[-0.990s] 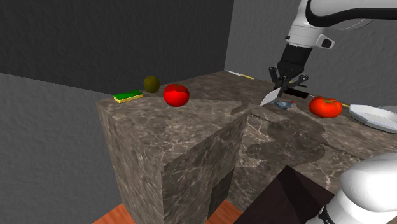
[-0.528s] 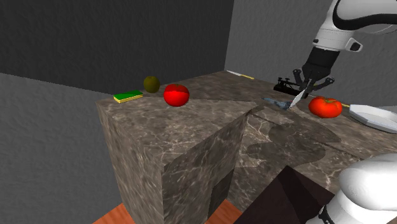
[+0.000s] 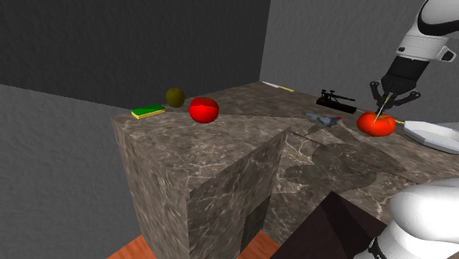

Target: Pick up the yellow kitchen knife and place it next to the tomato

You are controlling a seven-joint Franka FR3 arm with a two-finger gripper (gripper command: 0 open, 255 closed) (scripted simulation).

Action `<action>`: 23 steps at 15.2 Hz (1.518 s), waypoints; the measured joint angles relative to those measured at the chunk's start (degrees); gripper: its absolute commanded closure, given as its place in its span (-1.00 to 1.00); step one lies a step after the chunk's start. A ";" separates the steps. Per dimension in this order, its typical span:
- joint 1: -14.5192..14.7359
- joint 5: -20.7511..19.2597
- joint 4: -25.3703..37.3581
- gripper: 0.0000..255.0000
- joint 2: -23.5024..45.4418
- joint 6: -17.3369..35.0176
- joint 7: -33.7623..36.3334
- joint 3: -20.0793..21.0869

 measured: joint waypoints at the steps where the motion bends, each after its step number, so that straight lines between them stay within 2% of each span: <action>1: -0.45 -1.12 0.11 1.00 -0.10 -0.13 -1.51 -1.52; 7: -2.36 -6.92 2.68 1.00 1.25 -0.54 -9.70 -9.75; 13: -3.23 -11.92 7.83 1.00 4.63 -0.75 -18.22 -18.32; 23: -0.68 -16.17 19.70 1.00 14.03 0.60 -31.96 -33.45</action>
